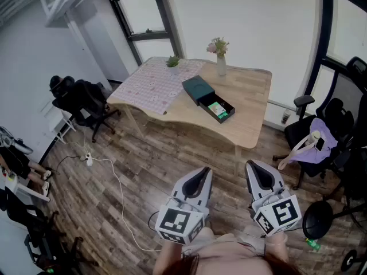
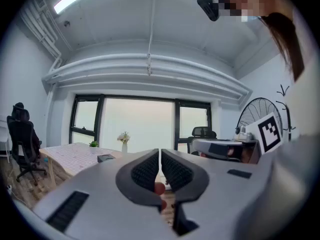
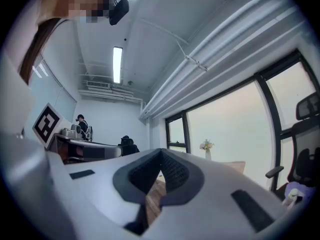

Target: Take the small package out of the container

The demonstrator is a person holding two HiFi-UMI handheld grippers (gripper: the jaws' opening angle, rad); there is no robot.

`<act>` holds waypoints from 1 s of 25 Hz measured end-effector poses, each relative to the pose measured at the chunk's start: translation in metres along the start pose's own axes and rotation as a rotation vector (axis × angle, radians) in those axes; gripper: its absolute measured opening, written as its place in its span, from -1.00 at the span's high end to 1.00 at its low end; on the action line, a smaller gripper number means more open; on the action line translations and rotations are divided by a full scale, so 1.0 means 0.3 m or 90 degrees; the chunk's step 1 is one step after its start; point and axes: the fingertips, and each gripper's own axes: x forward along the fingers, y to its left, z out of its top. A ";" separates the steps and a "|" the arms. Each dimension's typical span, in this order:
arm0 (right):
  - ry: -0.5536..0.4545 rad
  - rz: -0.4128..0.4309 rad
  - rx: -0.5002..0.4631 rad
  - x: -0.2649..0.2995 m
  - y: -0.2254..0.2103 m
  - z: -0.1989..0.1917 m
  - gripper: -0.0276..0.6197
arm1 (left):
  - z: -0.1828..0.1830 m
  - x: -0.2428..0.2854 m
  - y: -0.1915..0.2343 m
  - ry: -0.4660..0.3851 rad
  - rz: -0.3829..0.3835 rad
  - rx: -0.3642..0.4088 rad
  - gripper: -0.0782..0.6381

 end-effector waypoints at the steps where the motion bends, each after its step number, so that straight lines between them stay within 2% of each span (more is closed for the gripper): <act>1: -0.001 -0.003 0.003 0.004 -0.011 -0.001 0.91 | 0.003 0.007 0.002 0.000 0.001 -0.001 0.73; 13: -0.003 -0.022 0.023 0.112 -0.135 -0.030 0.91 | 0.020 0.166 0.063 0.004 0.000 0.001 0.73; 25: 0.019 -0.043 -0.042 0.369 -0.218 -0.036 0.91 | 0.056 0.393 0.257 -0.011 -0.044 -0.004 0.73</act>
